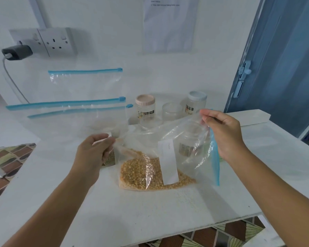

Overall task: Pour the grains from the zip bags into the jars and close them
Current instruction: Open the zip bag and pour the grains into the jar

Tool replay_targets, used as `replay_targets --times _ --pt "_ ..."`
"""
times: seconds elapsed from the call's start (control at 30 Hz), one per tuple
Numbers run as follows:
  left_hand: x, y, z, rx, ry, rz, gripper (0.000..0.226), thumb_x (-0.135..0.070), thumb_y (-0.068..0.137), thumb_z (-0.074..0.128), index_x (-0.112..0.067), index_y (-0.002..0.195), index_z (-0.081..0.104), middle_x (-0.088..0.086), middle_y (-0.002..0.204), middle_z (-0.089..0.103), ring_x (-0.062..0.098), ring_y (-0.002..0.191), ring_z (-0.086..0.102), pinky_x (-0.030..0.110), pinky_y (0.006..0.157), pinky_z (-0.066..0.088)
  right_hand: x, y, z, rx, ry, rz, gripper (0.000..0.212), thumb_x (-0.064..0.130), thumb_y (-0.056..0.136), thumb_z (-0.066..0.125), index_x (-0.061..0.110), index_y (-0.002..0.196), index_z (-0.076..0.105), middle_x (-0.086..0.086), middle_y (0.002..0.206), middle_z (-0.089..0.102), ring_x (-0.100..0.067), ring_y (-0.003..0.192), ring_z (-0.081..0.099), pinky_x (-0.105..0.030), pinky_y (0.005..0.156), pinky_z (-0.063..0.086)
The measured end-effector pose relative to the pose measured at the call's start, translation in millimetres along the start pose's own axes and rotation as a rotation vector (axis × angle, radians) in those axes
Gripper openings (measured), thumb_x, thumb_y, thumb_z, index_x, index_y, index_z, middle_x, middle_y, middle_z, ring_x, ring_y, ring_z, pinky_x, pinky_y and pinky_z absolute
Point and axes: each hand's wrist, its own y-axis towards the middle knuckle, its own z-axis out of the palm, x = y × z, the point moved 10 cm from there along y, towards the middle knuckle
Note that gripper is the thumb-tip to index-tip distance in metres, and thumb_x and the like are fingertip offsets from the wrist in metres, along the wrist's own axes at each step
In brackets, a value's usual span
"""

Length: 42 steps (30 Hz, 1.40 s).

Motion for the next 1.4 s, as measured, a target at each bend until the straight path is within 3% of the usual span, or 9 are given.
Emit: replay_targets --times 0.2,0.33,0.43,0.6,0.8,0.9,1.0,1.17,1.4 --pt "14.7 13.9 -4.0 -0.032 0.191 -0.118 0.033 -0.036 0.097 0.073 -0.005 0.104 0.071 0.004 0.085 0.064 0.012 0.055 0.041 0.025 0.054 0.034 0.8 -2.5 1.0 0.005 -0.006 0.004 0.025 0.007 0.095 0.072 0.029 0.093 0.084 -0.002 0.09 0.077 -0.01 0.086 0.07 -0.041 0.092 0.053" --pt "27.3 16.3 2.3 0.011 0.214 -0.244 0.023 -0.026 0.095 0.076 -0.01 0.083 0.065 -0.001 0.06 0.054 0.009 0.045 0.031 0.021 0.04 0.025 1.6 -4.3 3.8 0.008 -0.018 0.002 0.025 0.007 0.095 0.072 0.029 0.094 0.084 -0.005 0.09 0.076 -0.009 0.084 0.07 -0.041 0.09 0.052" --pt "35.8 14.6 10.6 0.086 0.197 -0.281 0.018 -0.013 0.096 0.072 -0.011 0.082 0.062 -0.001 0.064 0.05 0.007 0.044 0.029 0.019 0.038 0.024 1.2 -5.0 3.1 0.003 -0.03 0.013 0.025 0.008 0.095 0.072 0.03 0.095 0.084 -0.007 0.095 0.078 -0.011 0.087 0.071 -0.047 0.094 0.054" --pt "-0.4 1.2 7.9 0.024 0.269 0.029 0.01 -0.009 0.097 0.071 -0.015 0.103 0.067 -0.002 0.074 0.064 0.012 0.06 0.05 0.027 0.06 0.043 3.7 -7.1 2.0 0.004 -0.034 0.019 0.022 0.009 0.095 0.072 0.028 0.097 0.084 -0.005 0.088 0.074 -0.007 0.082 0.069 -0.039 0.085 0.051" --pt "-55.4 -16.7 0.1 -0.001 0.37 0.4 0.013 -0.01 0.103 0.061 -0.022 0.104 0.067 0.003 0.08 0.068 0.004 0.061 0.055 0.026 0.062 0.043 8.0 -5.5 -11.4 -0.062 -0.003 0.015 0.024 0.002 0.096 0.068 0.02 0.102 0.082 -0.005 0.102 0.079 -0.008 0.082 0.071 -0.039 0.099 0.056" --pt "-47.3 -15.0 -1.6 -0.022 0.397 0.377 0.008 -0.017 0.102 0.064 -0.024 0.104 0.067 0.003 0.089 0.069 0.003 0.058 0.051 0.023 0.054 0.042 5.1 -7.6 -8.5 -0.048 -0.005 0.029 0.025 0.002 0.096 0.069 0.023 0.1 0.082 -0.001 0.103 0.08 -0.008 0.084 0.072 -0.041 0.101 0.056" --pt "-39.7 -9.1 -7.6 -0.074 0.351 0.298 0.01 -0.025 0.101 0.067 -0.018 0.107 0.069 0.002 0.089 0.069 0.015 0.074 0.058 0.026 0.063 0.044 4.1 -9.9 -8.3 -0.05 0.003 0.033 0.025 0.002 0.096 0.069 0.023 0.1 0.082 0.001 0.101 0.08 -0.007 0.085 0.073 -0.042 0.103 0.056" --pt "-40.8 -9.4 -6.0 -0.049 0.313 0.222 0.018 -0.02 0.092 0.079 -0.017 0.107 0.069 0.002 0.089 0.075 0.016 0.074 0.062 0.029 0.067 0.049 5.1 -10.6 -7.6 -0.042 -0.004 0.031 0.024 0.004 0.096 0.07 0.024 0.099 0.082 -0.004 0.105 0.079 -0.012 0.09 0.072 -0.046 0.104 0.056" --pt "-55.4 -20.6 -2.0 -0.051 0.27 0.344 0.02 -0.01 0.088 0.082 -0.012 0.1 0.066 0.005 0.085 0.076 0.005 0.068 0.065 0.015 0.059 0.049 6.8 -12.2 -9.3 -0.06 -0.003 0.032 0.022 0.003 0.096 0.069 0.021 0.101 0.082 -0.003 0.108 0.079 -0.012 0.086 0.07 -0.046 0.103 0.056"
